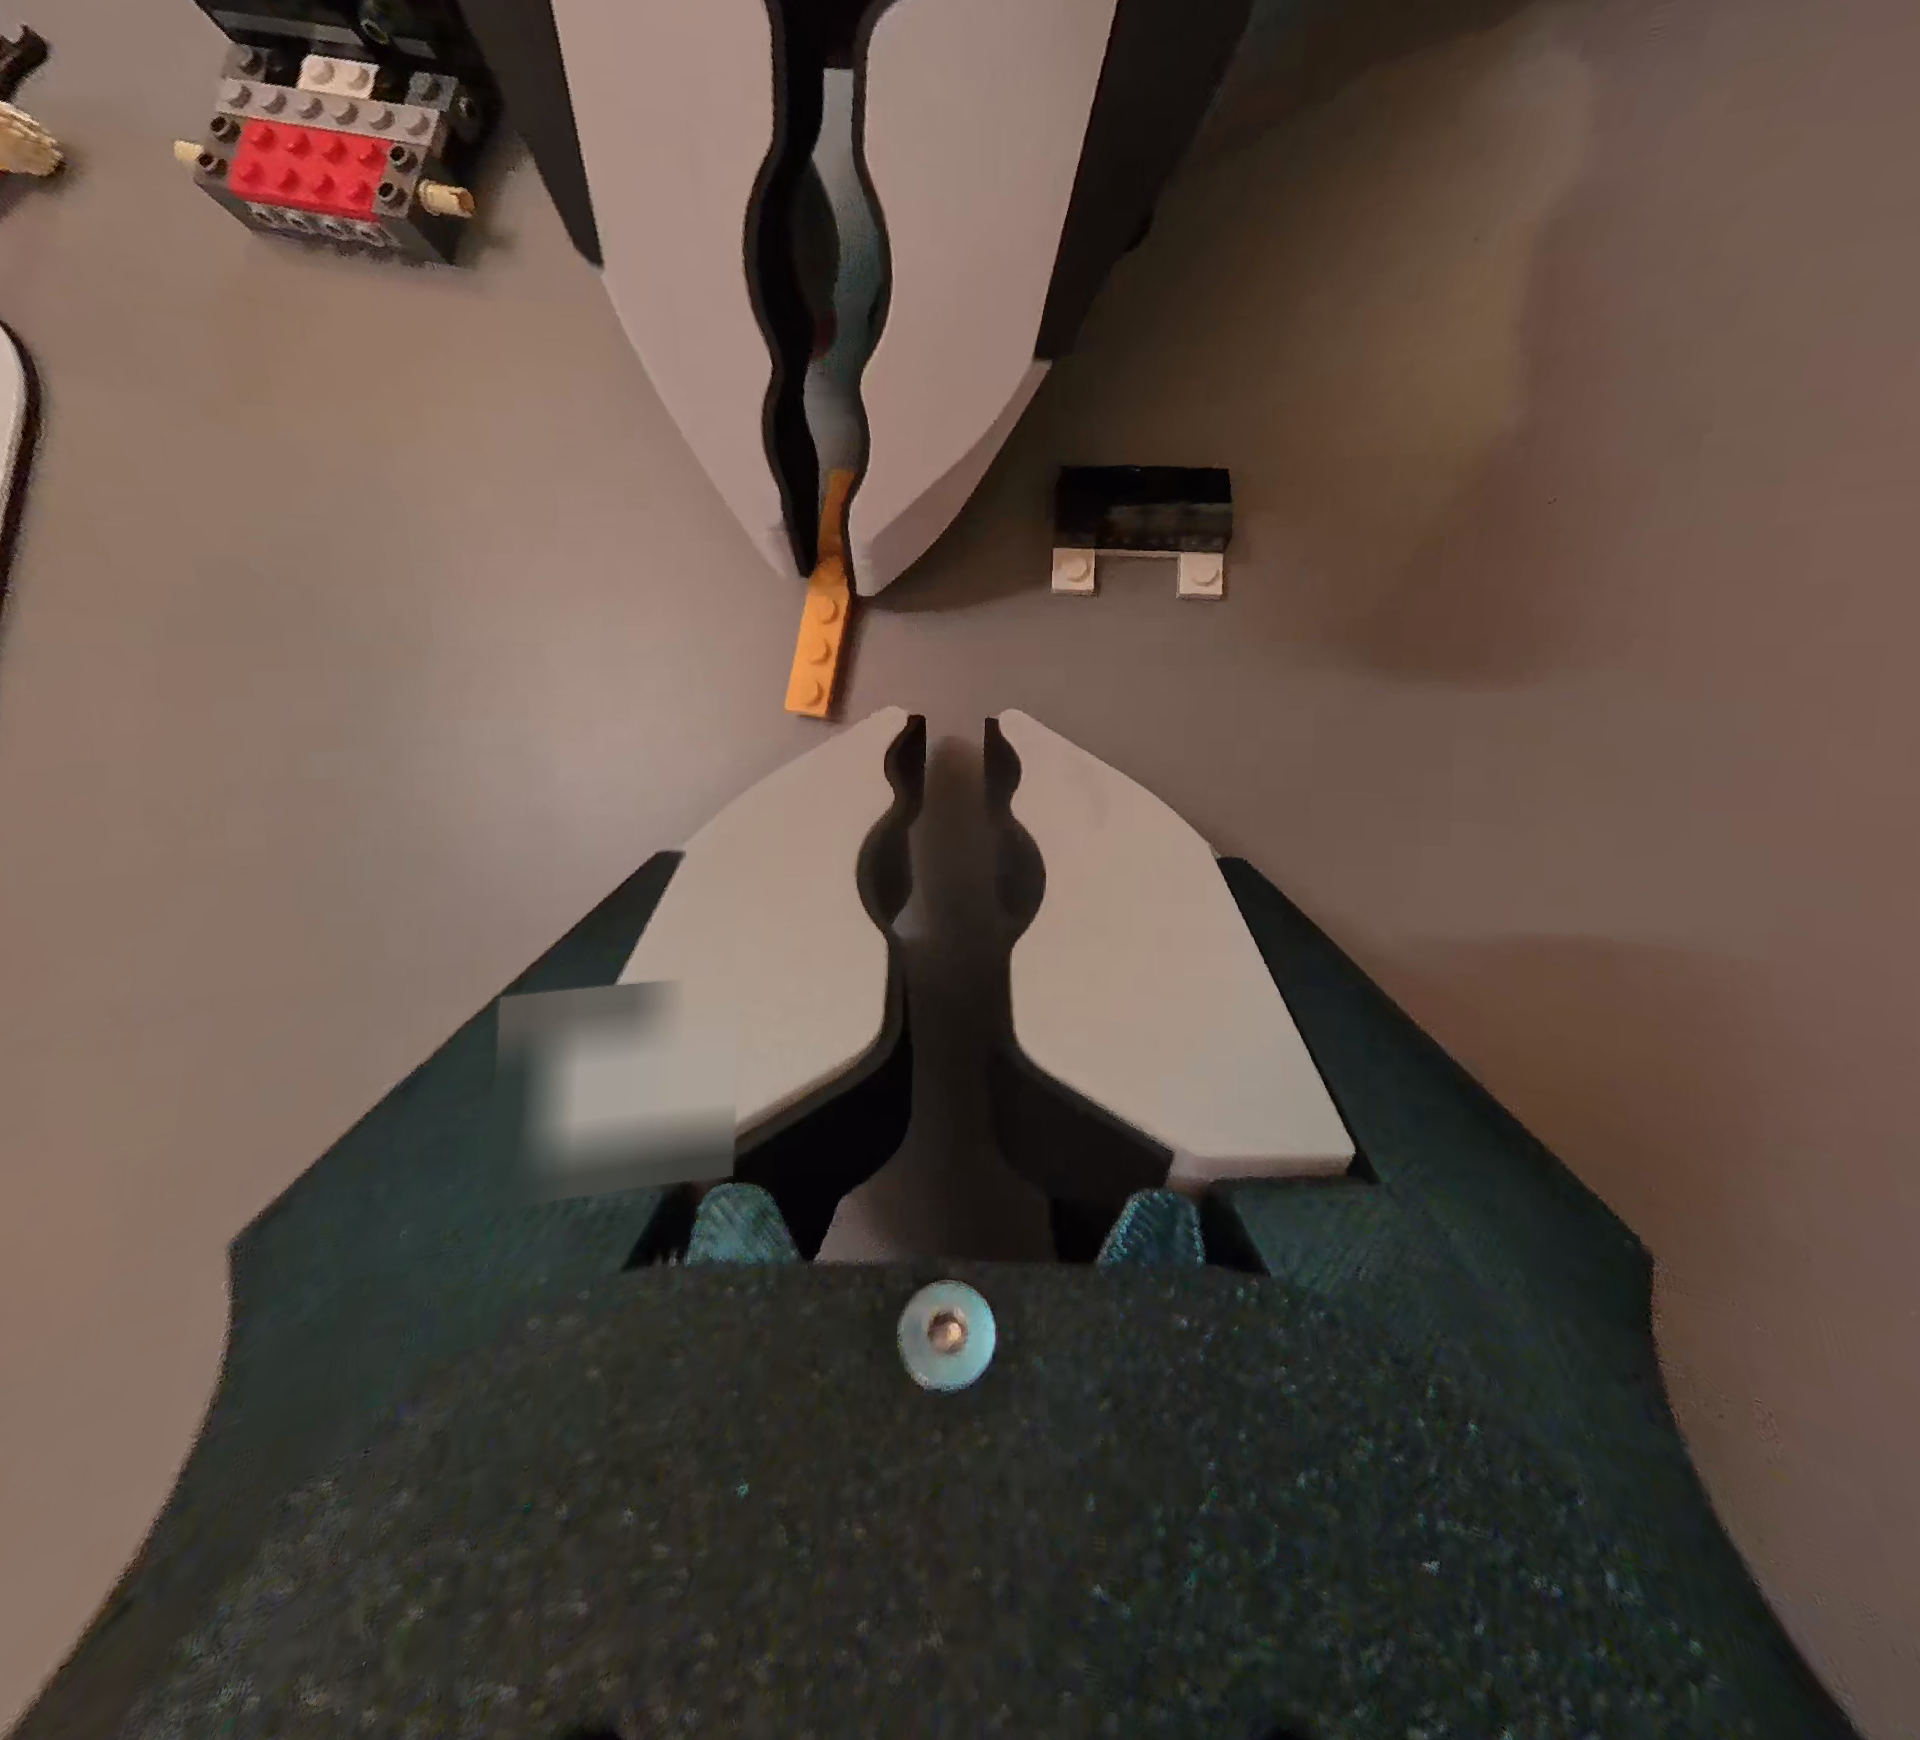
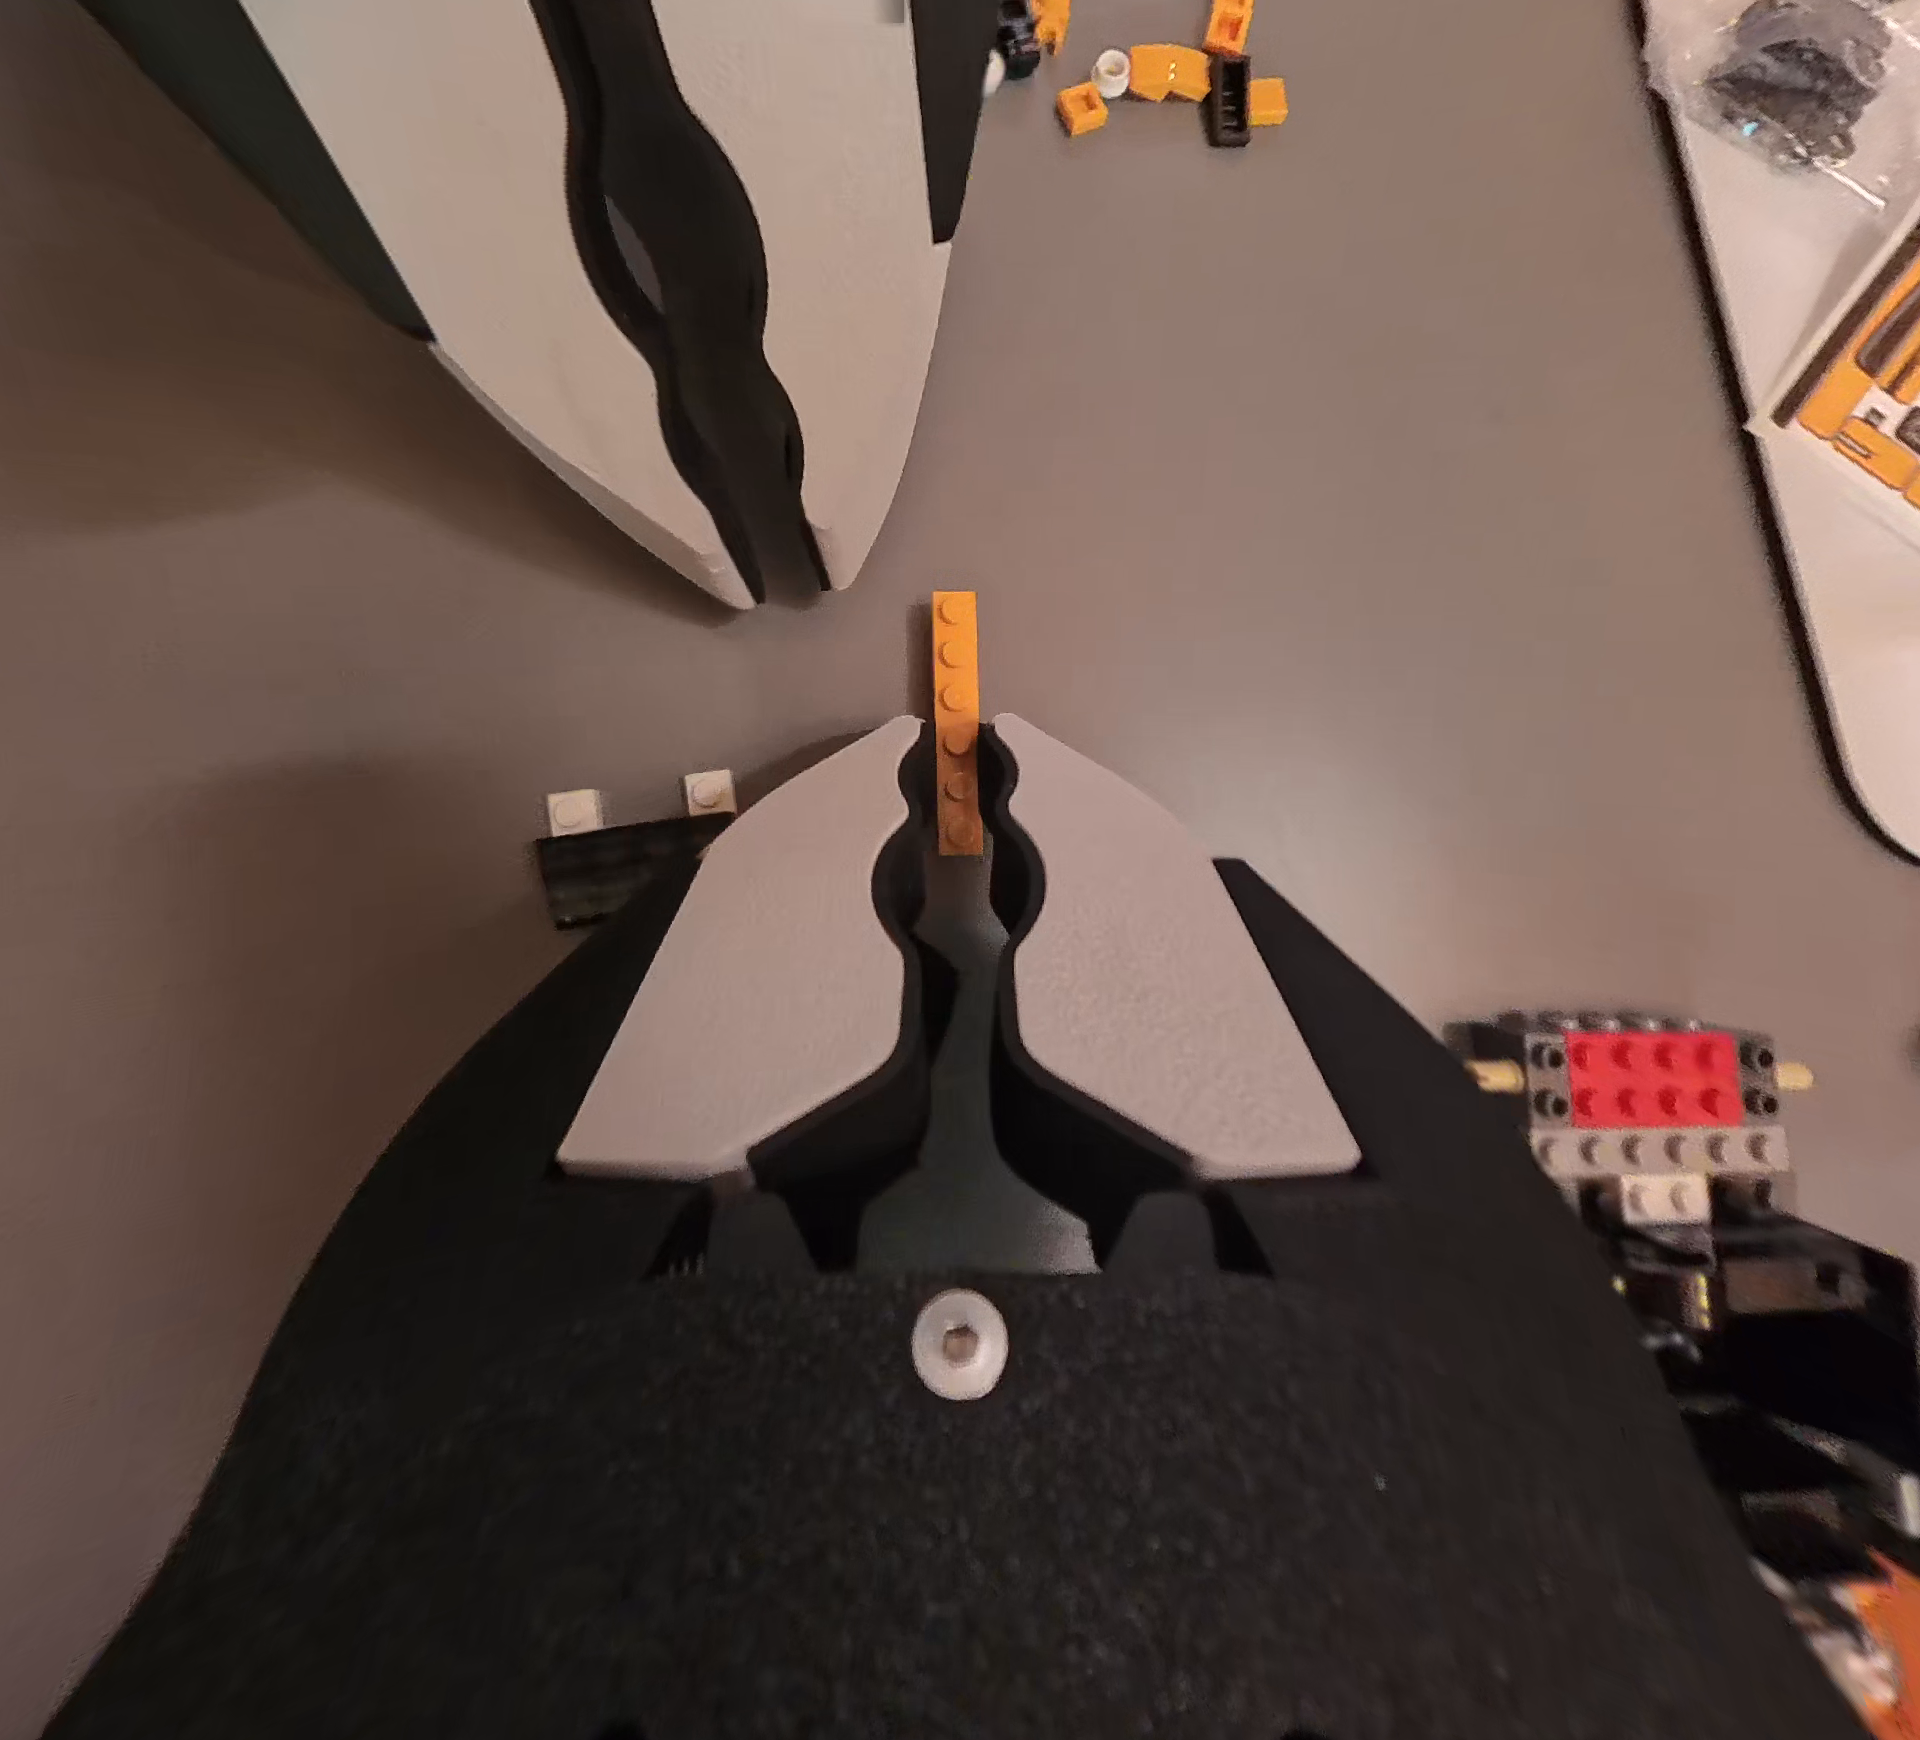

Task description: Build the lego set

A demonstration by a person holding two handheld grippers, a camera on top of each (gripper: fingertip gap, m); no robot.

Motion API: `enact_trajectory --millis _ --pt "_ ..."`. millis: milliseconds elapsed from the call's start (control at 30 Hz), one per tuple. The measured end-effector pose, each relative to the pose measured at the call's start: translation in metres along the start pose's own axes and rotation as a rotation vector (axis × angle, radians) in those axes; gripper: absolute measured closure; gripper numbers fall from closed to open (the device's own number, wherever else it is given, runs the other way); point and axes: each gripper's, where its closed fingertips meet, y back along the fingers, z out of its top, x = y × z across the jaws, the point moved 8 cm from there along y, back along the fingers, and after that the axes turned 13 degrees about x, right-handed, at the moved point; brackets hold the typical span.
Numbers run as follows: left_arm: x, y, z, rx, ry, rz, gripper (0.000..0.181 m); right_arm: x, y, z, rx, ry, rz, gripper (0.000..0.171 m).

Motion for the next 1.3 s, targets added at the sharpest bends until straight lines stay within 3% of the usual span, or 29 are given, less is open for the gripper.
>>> enact_trajectory --millis 133,433,700,1000,1133,1300 --pt "0.001 -0.001 0.001 -0.033 0.026 0.005 0.173 0.003 0.016 0.002 -0.057 -0.091 -0.021 0.164" --pt "0.003 0.007 0.008 -0.306 0.180 -0.229 0.165 0.029 0.033 -0.003 -0.162 -0.171 -0.045 0.164" --pt "0.003 0.002 0.004 -0.221 0.121 -0.135 0.163 0.051 0.034 -0.005 -0.133 -0.189 0.007 0.164" --pt "0.015 0.037 0.006 -0.172 0.084 0.057 0.167 0.110 -0.002 0.017 0.027 0.079 0.045 0.164" --pt "0.011 0.068 0.015 -0.202 0.119 0.153 0.167 0.102 0.007 0.018 -0.060 0.106 0.053 0.140" --pt "-0.008 0.075 0.013 -0.322 0.365 0.199 0.168 0.060 0.046 0.002 -0.244 0.016 0.034 0.135"
